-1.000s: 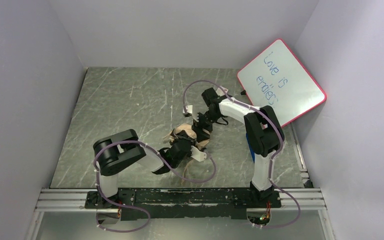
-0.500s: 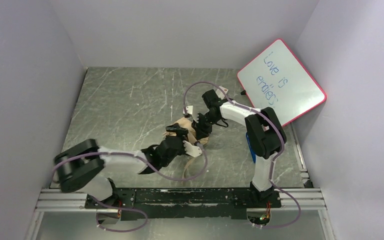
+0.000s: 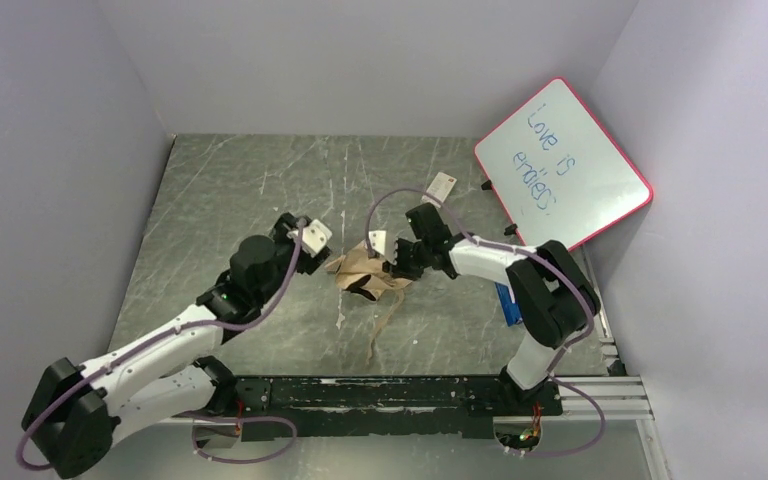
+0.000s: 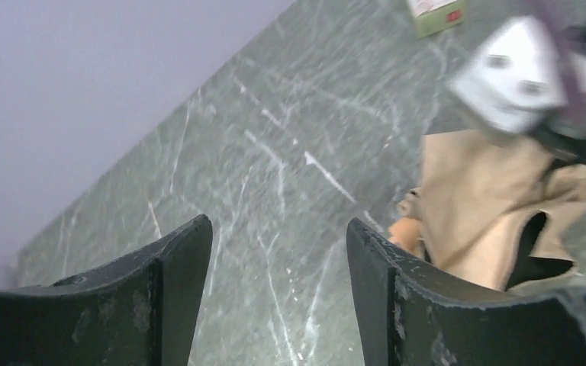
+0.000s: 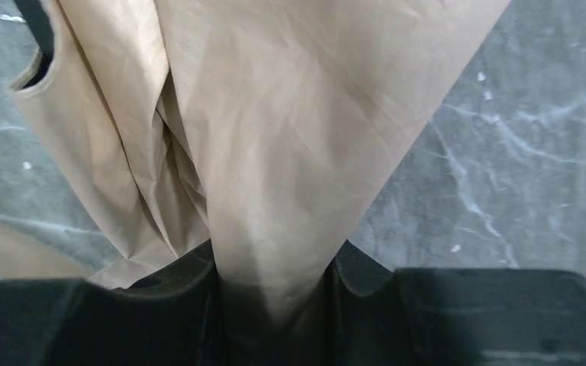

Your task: Put away the umbrella

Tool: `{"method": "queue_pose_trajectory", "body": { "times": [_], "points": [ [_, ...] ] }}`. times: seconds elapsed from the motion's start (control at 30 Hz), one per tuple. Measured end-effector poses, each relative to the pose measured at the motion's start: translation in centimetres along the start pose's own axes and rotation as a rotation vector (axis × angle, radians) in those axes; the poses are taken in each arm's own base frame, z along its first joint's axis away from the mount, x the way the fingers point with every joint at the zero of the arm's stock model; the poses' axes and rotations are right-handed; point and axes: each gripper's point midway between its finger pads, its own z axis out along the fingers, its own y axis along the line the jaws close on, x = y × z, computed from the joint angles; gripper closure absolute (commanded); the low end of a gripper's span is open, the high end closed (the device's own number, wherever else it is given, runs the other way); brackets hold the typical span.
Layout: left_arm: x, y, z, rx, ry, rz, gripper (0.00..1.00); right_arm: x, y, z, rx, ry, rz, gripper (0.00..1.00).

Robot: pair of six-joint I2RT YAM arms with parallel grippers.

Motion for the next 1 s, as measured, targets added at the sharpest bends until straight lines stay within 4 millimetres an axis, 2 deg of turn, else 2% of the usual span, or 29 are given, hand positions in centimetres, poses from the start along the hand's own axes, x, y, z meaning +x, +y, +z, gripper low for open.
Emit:
{"method": "queue_pose_trajectory", "body": {
  "times": [0.07,0.17,0.27,0.37,0.5,0.6,0.8,0.87,1.0],
  "points": [
    [1.7,1.2,0.8,-0.015,0.047,-0.039,0.28,-0.2,-0.1,0.1,0.065,0.005,-0.068,0.96],
    [3.6,1.8,2.5,0.007,0.105,-0.078,0.24,-0.7,-0.3,0.4,0.167,0.014,-0.155,0.96],
    [4.4,1.8,4.3,0.055,0.130,-0.104,0.19,-1.1,-0.5,0.5,0.253,0.022,-0.213,0.96],
    [4.0,1.3,6.2,0.150,0.116,-0.121,0.15,-1.3,-0.2,0.5,0.319,0.031,-0.258,0.96],
    [3.0,-0.8,8.3,0.340,0.084,-0.112,0.13,-1.6,0.0,0.5,0.387,0.050,-0.296,0.96],
    [3.2,-3.1,9.4,0.510,0.093,-0.089,0.13,-1.6,0.2,0.4,0.418,0.061,-0.313,0.96],
    [6.0,-7.7,10.0,0.830,0.184,-0.097,0.13,-1.8,0.5,0.3,0.459,0.070,-0.333,0.96],
    [7.0,-8.8,9.9,0.903,0.215,-0.123,0.08,-1.8,0.6,0.3,0.465,0.074,-0.336,0.96],
    [9.0,-10.6,9.5,1.008,0.285,-0.178,0.07,-1.8,0.7,0.3,0.472,0.078,-0.340,0.96]
  ]
}}
